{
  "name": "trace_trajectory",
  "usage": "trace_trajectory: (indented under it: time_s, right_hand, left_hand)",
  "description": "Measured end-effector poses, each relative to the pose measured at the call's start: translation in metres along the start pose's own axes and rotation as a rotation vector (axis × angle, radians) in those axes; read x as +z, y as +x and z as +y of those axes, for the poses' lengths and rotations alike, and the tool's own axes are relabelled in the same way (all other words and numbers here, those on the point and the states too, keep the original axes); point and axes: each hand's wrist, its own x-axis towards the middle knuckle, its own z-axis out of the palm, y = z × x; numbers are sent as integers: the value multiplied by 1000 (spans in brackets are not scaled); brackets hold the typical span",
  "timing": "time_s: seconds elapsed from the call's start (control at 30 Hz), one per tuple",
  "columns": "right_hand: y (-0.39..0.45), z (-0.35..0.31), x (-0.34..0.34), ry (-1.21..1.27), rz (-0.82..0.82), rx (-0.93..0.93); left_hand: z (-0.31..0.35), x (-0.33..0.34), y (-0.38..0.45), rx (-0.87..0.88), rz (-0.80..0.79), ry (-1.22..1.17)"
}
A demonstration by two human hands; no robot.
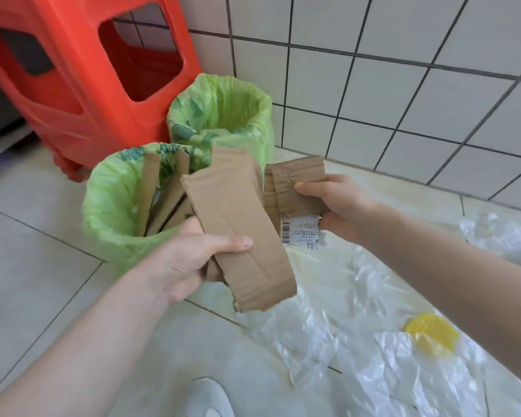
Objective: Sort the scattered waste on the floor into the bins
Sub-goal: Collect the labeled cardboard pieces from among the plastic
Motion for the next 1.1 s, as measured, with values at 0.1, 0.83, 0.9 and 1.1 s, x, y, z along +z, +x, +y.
trace_trajectory:
  time_s: [0.1,0.83,0.9,1.1]
  right_hand:
    - [4,-2,12,8,-77,-28]
    - [50,-33,143,40,-106,-117]
    - [53,-31,147,-55,-67,-144]
    - [55,-24,159,-235,-3,-269]
  left_hand:
    - [0,-5,0,4,11,52]
    - [52,-132,39,419,965,13]
    - [43,-131,44,419,1037,271]
    - [17,-122,61,253,938,967]
